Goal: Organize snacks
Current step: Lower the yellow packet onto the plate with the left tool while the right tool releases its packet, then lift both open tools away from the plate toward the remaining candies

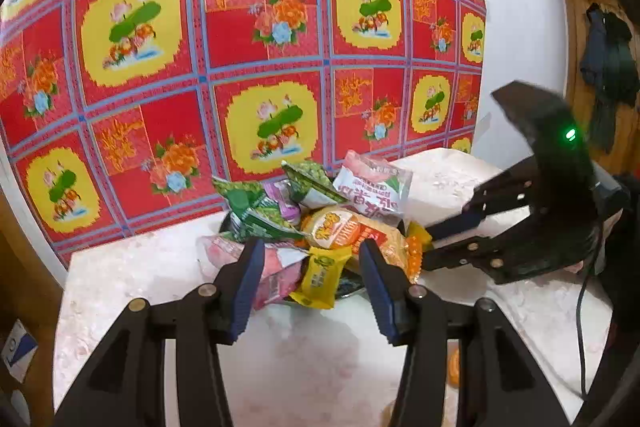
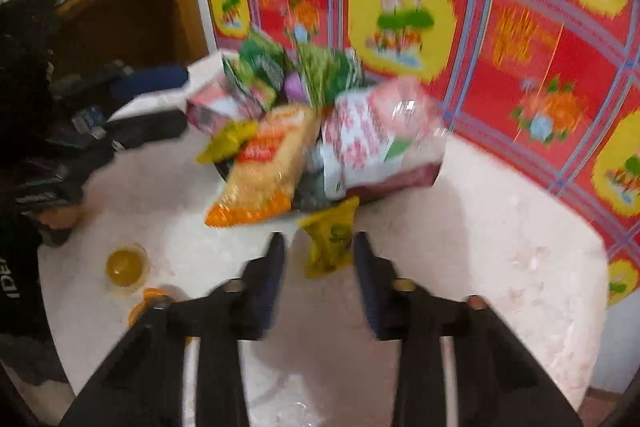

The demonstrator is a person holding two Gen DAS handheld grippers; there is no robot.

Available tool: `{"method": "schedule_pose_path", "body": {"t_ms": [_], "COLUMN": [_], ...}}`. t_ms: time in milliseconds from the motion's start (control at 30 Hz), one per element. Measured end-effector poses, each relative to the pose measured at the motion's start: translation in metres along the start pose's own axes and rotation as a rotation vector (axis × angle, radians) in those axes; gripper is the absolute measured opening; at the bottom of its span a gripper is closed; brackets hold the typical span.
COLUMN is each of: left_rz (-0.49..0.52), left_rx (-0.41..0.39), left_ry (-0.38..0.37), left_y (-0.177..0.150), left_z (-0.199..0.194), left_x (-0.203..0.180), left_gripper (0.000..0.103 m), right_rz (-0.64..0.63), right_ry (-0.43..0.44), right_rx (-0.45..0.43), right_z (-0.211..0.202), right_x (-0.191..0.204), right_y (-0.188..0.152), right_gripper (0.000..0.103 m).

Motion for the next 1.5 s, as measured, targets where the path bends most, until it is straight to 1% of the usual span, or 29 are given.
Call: {"method": "schedule_pose_path", "body": {"t_ms": [100, 167, 300, 367, 400, 500, 533, 633, 733, 833, 867, 900, 933, 967, 1100, 1200, 1300, 1333, 1367, 1433, 1500], "left_rz": [-0.008, -0.014, -0.029, -0.033, -0.032, -0.029, -0.029, -0.034, -0.039, -0.038, -0.037, -0.035, -0.034, -0.035, -0.043, -0.043, -0.046, -0.048, -0.048, -0.045, -0.041], "left_rx": [-0.01, -0.009, 0.01, 0.023, 0.027, 0.018, 0.016, 0.012, 0.013, 0.014, 0.014, 0.016, 0.018, 0.021, 0.031, 0.038, 0.045, 0.046, 0.046, 0.045, 0.042], "left_ry": [0.003, 0.005, 0.018, 0.009, 0.008, 0.012, 0.012, 0.013, 0.013, 0.014, 0.014, 0.014, 0.015, 0.015, 0.015, 0.014, 0.014, 0.014, 0.014, 0.013, 0.012], "left_y": [0.001, 0.002, 0.001, 0.0, -0.001, -0.001, -0.001, -0.001, -0.001, -0.001, -0.001, -0.002, -0.002, -0.002, -0.002, -0.002, -0.001, -0.001, -0.001, 0.0, -0.001], "left_z": [-0.002, -0.001, 0.003, 0.005, 0.006, 0.004, 0.004, 0.003, 0.004, 0.004, 0.004, 0.004, 0.004, 0.005, 0.007, 0.008, 0.01, 0.01, 0.01, 0.01, 0.009], "left_x": [0.003, 0.005, 0.009, 0.009, 0.009, 0.008, 0.008, 0.009, 0.01, 0.01, 0.009, 0.009, 0.009, 0.009, 0.011, 0.011, 0.012, 0.013, 0.013, 0.012, 0.011], "left_gripper": [0.052, 0.052, 0.052, 0.052, 0.052, 0.052, 0.052, 0.052, 0.052, 0.052, 0.052, 0.052, 0.052, 0.052, 0.052, 0.052, 0.052, 0.053, 0.054, 0.056, 0.056], "right_rz": [0.024, 0.024, 0.036, 0.033, 0.029, 0.052, 0.053, 0.024, -0.001, 0.003, 0.007, 0.008, 0.004, 0.003, 0.03, 0.042, 0.038, 0.035, 0.035, 0.049, 0.073], "right_ry": [0.022, 0.02, 0.021, -0.012, -0.028, -0.008, -0.02, -0.016, 0.005, 0.003, -0.007, -0.026, -0.047, -0.051, -0.03, -0.043, -0.052, -0.062, -0.09, -0.138, -0.145], "right_rx": [-0.009, -0.041, -0.154, -0.182, -0.183, -0.156, -0.14, -0.125, -0.135, -0.154, -0.165, -0.185, -0.211, -0.227, -0.253, -0.263, -0.25, -0.245, -0.245, -0.264, -0.281], "right_z": [0.0, -0.011, -0.045, -0.049, -0.046, -0.027, -0.019, -0.006, -0.001, 0.005, 0.007, 0.007, 0.007, 0.006, 0.001, -0.005, -0.01, -0.011, -0.014, -0.021, -0.029], "right_x": [-0.005, -0.004, -0.001, 0.003, 0.004, 0.004, 0.006, 0.014, 0.025, 0.03, 0.03, 0.031, 0.031, 0.031, 0.027, 0.026, 0.028, 0.03, 0.032, 0.034, 0.035], "right_y": [-0.002, -0.002, 0.01, 0.021, 0.026, 0.043, 0.048, 0.058, 0.065, 0.073, 0.075, 0.077, 0.077, 0.076, 0.075, 0.073, 0.067, 0.064, 0.06, 0.051, 0.043], "right_gripper": [0.02, 0.019, 0.019, 0.02, 0.02, 0.02, 0.02, 0.02, 0.02, 0.02, 0.022, 0.027, 0.031, 0.035, 0.036, 0.037, 0.037, 0.037, 0.037, 0.037, 0.037]}}
Point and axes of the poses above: each gripper's, at about its wrist camera, not at the fingertips, and z roughly the way its jaws point, x to its left, y to its top, the point moved 2 cm from there along z, roughly the way its jaws point
